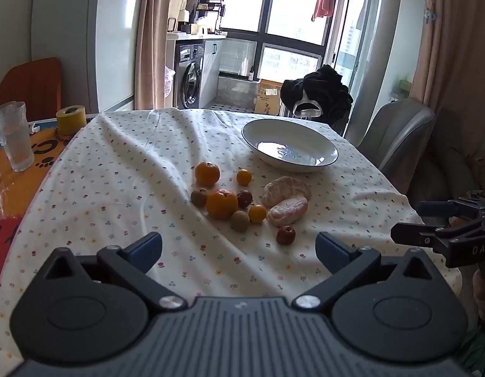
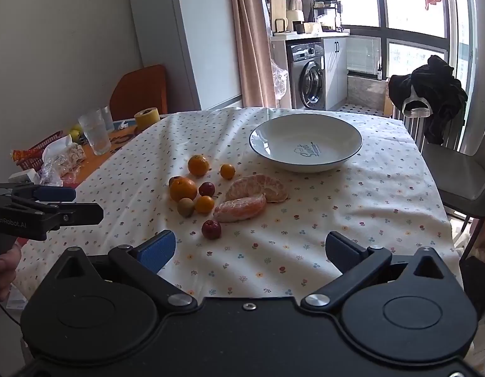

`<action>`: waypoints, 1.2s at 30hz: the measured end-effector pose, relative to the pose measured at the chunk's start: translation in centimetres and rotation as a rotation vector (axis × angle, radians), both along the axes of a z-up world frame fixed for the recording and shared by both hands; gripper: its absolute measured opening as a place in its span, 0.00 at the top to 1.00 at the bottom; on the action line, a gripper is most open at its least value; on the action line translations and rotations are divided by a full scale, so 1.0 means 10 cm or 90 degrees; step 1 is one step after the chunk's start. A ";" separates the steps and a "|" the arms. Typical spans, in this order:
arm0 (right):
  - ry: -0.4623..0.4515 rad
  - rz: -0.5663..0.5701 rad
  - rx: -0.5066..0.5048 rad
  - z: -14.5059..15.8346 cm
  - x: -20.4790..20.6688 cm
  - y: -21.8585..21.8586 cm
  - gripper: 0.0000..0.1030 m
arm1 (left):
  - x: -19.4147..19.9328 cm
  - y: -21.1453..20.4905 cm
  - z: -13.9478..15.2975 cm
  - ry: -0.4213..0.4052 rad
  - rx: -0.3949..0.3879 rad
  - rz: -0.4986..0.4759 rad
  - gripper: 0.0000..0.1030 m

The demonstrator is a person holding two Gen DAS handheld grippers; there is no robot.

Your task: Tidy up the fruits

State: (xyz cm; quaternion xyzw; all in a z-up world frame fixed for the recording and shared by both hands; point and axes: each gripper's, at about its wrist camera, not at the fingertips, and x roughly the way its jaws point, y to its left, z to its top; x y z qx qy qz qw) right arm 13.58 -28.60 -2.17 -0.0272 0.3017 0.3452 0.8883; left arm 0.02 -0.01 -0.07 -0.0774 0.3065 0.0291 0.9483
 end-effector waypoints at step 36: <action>-0.012 0.001 0.003 0.02 -0.02 0.01 0.00 | -0.05 -0.01 0.10 -0.007 0.012 -0.005 0.00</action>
